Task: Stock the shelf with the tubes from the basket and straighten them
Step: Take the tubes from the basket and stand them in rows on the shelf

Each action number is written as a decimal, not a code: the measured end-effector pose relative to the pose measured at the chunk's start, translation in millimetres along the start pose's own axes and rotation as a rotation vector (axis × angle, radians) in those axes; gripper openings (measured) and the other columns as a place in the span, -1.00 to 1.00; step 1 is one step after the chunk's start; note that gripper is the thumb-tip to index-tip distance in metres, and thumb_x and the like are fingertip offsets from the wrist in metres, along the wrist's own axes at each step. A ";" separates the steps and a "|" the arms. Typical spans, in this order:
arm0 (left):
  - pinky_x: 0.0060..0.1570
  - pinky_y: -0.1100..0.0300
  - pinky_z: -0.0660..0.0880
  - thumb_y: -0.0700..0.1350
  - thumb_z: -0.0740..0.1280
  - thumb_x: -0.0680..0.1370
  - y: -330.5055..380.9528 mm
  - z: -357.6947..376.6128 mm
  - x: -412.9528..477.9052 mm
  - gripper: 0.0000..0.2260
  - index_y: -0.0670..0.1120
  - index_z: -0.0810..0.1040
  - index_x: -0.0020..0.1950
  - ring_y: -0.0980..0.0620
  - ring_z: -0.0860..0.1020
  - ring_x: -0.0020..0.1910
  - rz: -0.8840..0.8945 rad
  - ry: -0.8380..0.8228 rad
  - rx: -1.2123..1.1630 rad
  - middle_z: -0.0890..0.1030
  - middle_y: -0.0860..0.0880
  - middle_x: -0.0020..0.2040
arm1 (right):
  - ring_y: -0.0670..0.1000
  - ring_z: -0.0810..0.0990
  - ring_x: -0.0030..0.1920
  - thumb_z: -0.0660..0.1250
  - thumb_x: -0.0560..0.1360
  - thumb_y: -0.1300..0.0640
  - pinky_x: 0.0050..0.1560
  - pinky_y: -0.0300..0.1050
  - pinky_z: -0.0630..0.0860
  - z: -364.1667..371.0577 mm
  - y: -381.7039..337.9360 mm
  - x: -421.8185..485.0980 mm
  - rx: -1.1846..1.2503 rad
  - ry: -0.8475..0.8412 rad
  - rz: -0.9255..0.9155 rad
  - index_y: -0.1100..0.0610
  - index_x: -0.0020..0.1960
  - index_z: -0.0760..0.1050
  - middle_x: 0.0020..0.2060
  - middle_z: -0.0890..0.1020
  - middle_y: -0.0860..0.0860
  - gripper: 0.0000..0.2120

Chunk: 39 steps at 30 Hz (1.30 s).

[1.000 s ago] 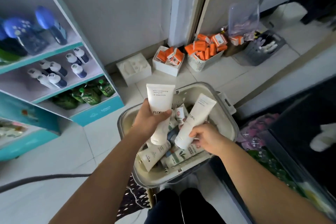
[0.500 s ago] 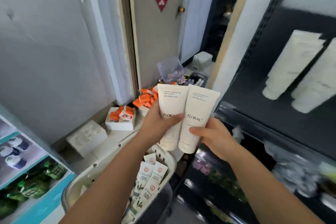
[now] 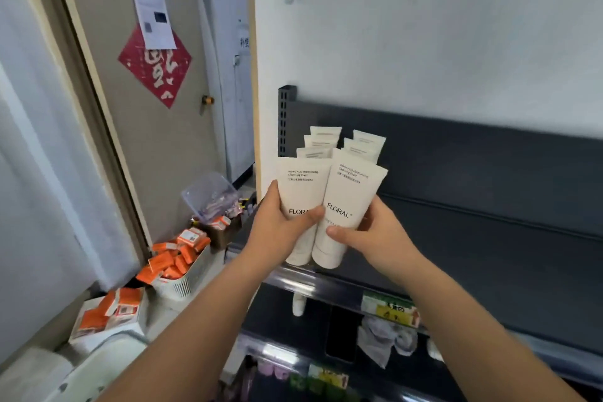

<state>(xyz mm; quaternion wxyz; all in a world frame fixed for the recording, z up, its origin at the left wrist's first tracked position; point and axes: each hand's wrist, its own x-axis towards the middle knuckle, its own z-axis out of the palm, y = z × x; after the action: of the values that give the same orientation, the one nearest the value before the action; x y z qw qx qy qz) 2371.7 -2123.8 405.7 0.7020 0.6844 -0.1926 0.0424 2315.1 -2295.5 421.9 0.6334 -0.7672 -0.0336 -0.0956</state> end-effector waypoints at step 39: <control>0.15 0.15 0.50 0.05 0.58 0.33 -67.2 10.6 61.5 -0.40 0.09 0.39 0.28 0.28 0.50 0.17 -0.058 -0.003 0.304 0.55 0.22 0.19 | -0.06 0.52 0.21 0.48 0.42 0.19 0.21 -0.10 0.49 -26.7 64.7 47.2 -0.290 0.122 0.203 0.07 0.41 0.29 0.24 0.53 -0.05 -0.37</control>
<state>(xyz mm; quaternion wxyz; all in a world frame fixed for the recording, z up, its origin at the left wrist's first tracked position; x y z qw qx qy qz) 2447.8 -2150.7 362.3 0.5910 0.7880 -0.1651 0.0499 2369.8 -2337.6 373.1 0.5234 -0.8427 0.0966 -0.0813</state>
